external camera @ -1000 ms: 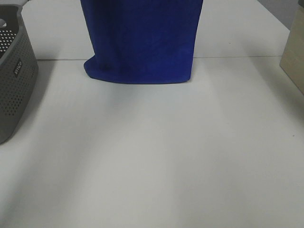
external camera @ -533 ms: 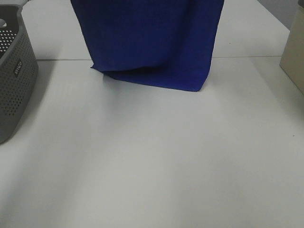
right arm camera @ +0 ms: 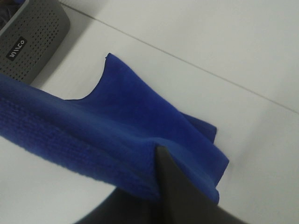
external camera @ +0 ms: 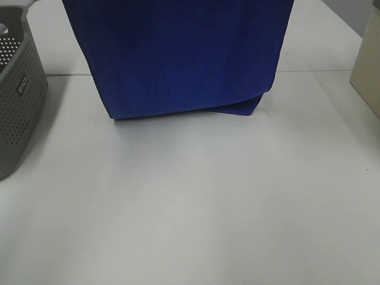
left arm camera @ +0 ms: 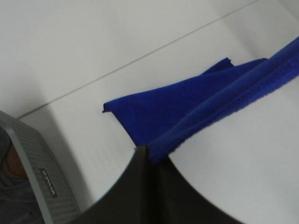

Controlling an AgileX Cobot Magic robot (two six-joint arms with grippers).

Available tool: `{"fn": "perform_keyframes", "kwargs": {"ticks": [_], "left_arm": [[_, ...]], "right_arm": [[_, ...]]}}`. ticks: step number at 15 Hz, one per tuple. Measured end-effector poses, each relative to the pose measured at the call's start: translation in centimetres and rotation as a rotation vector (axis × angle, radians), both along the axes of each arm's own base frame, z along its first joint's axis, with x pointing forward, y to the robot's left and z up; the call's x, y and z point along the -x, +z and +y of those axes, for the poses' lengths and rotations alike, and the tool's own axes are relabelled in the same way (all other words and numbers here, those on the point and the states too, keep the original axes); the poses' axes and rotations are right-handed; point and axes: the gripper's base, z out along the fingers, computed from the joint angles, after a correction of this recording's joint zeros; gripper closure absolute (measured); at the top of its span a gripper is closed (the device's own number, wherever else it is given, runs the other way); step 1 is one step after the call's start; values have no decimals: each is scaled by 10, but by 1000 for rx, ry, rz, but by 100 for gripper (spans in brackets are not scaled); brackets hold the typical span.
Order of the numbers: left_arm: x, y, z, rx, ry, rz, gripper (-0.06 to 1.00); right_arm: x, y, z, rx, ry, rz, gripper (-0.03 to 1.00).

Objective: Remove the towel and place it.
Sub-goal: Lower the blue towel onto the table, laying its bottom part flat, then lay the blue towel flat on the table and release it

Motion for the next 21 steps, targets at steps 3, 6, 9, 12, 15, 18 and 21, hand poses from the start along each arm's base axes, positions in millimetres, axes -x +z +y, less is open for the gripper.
{"fn": "perform_keyframes", "kwargs": {"ticks": [3, 6, 9, 12, 15, 18, 21], "left_arm": [[23, -6, 3, 16, -22, 51, 94], [51, -8, 12, 39, -25, 77, 94], [75, -10, 17, 85, -40, 109, 94], [82, -3, 19, 98, -43, 87, 94], [89, 2, 21, 112, -49, 71, 94], [98, 9, 24, 135, -58, 52, 94], [110, 2, 26, 145, -79, 82, 94]], "right_arm": [[20, -2, -2, -29, -25, 64, 94], [56, 13, -4, -75, -13, 66, 94], [89, 10, -9, -85, -13, 110, 94], [93, 14, -10, -90, -13, 101, 94], [100, 20, -11, -103, -18, 88, 94], [115, 29, -12, -135, -31, 77, 94], [133, 13, -15, -145, -49, 148, 94]]}}
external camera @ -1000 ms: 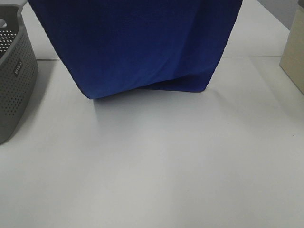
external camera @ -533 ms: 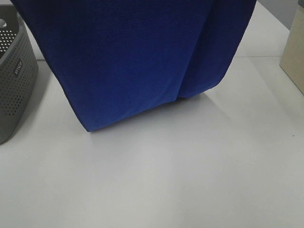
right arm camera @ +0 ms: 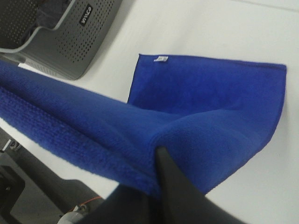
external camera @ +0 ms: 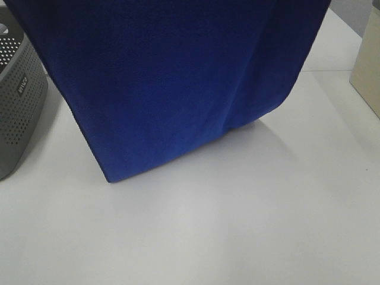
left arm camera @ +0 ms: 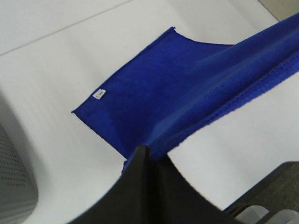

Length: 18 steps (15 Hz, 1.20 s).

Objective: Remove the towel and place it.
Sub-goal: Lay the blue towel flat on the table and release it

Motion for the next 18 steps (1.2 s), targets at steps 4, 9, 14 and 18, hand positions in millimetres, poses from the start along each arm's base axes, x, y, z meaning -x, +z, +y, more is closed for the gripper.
{"fn": "perform_keyframes", "kwargs": {"ticks": [4, 9, 14, 18], "left_arm": [[23, -25, 5, 13, -25, 84, 94], [54, -39, 5, 90, -113, 142, 94], [86, -59, 10, 153, -138, 208, 94], [111, -93, 13, 211, -150, 324, 94]], "right_arm": [[30, -38, -3, -15, -8, 142, 94], [73, -70, -13, -2, -46, 234, 94], [107, -85, -18, -37, -80, 271, 94], [120, -107, -20, -35, -90, 343, 94]]}}
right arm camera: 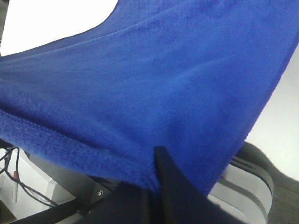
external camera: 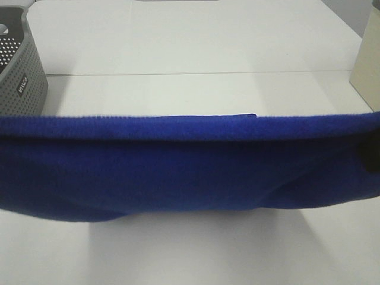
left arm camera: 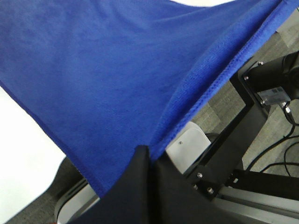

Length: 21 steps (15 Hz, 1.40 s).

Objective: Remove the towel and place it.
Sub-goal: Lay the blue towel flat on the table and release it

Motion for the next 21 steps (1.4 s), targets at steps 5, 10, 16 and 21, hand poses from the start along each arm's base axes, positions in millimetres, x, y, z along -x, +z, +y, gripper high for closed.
{"fn": "perform_keyframes", "kwargs": {"ticks": [5, 10, 16, 21], "left_arm": [[8, -57, 1, -48, -17, 177, 94], [18, -92, 3, -70, -10, 296, 94], [33, -125, 4, -47, 4, 448, 94], [38, -133, 5, -41, 9, 487, 94]], "right_arm": [[8, -32, 1, -4, 0, 128, 94], [19, -64, 0, -1, -6, 259, 94], [32, -91, -1, 5, -44, 391, 94], [38, -101, -2, 8, -62, 448, 94]]}}
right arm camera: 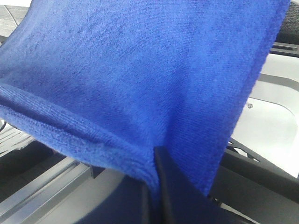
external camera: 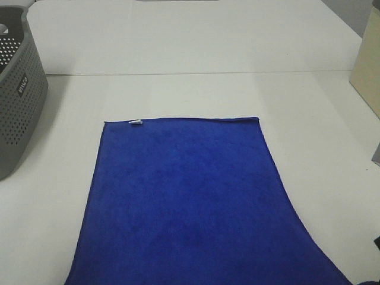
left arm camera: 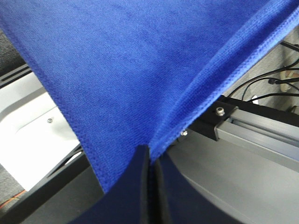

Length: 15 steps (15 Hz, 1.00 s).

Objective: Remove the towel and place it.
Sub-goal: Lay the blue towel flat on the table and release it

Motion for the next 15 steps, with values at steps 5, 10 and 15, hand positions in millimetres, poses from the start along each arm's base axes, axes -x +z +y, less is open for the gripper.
{"fn": "perform_keyframes", "kwargs": {"ticks": [5, 10, 15], "left_arm": [[2, 1, -2, 26, 4, 24, 94], [-10, -14, -7, -20, -7, 132, 94], [-39, -45, -17, -95, -20, 240, 94]], "right_arm": [[0, 0, -1, 10, -9, 6, 94], [-8, -9, 0, 31, 2, 83, 94], [-25, -34, 1, 83, 53, 249, 94]]}}
